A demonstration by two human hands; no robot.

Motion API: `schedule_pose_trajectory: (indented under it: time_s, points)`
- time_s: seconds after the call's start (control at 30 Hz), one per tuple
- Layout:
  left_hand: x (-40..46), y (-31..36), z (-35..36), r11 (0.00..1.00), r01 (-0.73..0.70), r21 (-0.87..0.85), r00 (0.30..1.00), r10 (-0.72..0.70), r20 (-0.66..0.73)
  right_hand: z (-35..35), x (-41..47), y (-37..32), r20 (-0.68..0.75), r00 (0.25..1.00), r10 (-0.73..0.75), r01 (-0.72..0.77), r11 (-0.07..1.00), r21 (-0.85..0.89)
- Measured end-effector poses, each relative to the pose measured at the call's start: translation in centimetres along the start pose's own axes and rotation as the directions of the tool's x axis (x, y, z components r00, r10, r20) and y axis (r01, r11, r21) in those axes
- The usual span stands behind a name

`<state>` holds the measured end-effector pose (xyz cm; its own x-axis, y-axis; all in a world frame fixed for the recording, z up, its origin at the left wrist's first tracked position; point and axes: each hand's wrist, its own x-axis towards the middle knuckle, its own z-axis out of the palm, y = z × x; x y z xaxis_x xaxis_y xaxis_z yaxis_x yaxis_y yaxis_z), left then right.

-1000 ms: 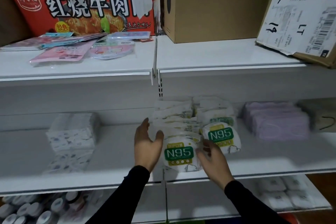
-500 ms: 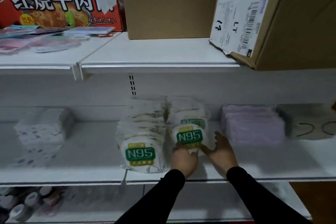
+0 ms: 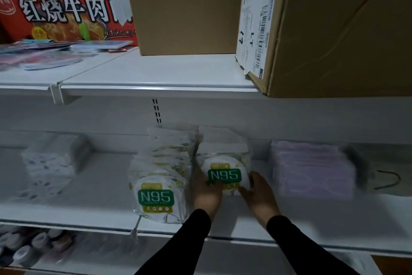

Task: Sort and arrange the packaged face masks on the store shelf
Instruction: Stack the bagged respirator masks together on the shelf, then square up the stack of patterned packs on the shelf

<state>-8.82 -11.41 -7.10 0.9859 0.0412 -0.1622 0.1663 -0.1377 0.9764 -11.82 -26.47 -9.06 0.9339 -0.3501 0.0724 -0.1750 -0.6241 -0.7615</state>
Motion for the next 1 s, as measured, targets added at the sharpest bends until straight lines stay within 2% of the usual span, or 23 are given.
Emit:
schedule_pose_trajectory:
  time_s: [0.07, 0.2, 0.37, 0.53, 0.6, 0.7, 0.8, 0.9, 1.0]
  points:
    - [2.2, -2.2, 0.8, 0.995, -0.01, 0.095, 0.999, 0.014, -0.041, 0.4, 0.4, 0.1, 0.017, 1.0, -0.011, 0.012, 0.998, -0.059]
    - [2.0, -1.6, 0.9, 0.958, -0.003, 0.287, 1.0, -0.001, 0.013, 0.9, 0.6, -0.3, 0.038, 0.998, 0.043, -0.035, 0.984, -0.174]
    - [1.1, -0.4, 0.0, 0.929, -0.05, 0.368, 0.998, 0.033, 0.052, 0.6, 0.7, -0.1, 0.033, 0.996, 0.079, -0.074, 0.988, -0.134]
    - [0.3, -0.5, -0.3, 0.901, 0.011, 0.433, 1.0, -0.019, 0.014, 0.5, 0.0, -0.4, -0.013, 0.993, 0.121, -0.122, 0.99, -0.077]
    - [-0.3, -0.3, -0.2, 0.888, -0.018, 0.46, 1.0, 0.011, 0.016, 0.3, -0.6, -0.6, -0.083, 0.99, 0.11, -0.113, 0.993, -0.042]
    - [-1.7, 0.8, -0.7, 0.898, -0.164, 0.407, 0.986, 0.163, 0.037, -0.6, -1.2, -1.7, -0.315, 0.948, 0.039, -0.016, 0.997, 0.078]
    - [-2.8, 3.7, -2.4, 0.897, -0.309, 0.315, 0.951, 0.296, 0.091, -1.9, -1.4, -4.7, -0.432, 0.899, -0.071, 0.153, 0.976, 0.158]
    - [-3.2, 7.9, -6.2, 0.865, -0.459, 0.204, 0.883, 0.469, 0.0, -2.6, -1.4, -9.0, -0.428, 0.87, -0.245, 0.356, 0.913, 0.2]
    - [-2.9, 10.7, -12.1, 0.846, -0.507, 0.165, 0.834, 0.53, -0.155, -1.4, -1.6, -13.9, -0.343, 0.875, -0.341, 0.44, 0.855, 0.275]
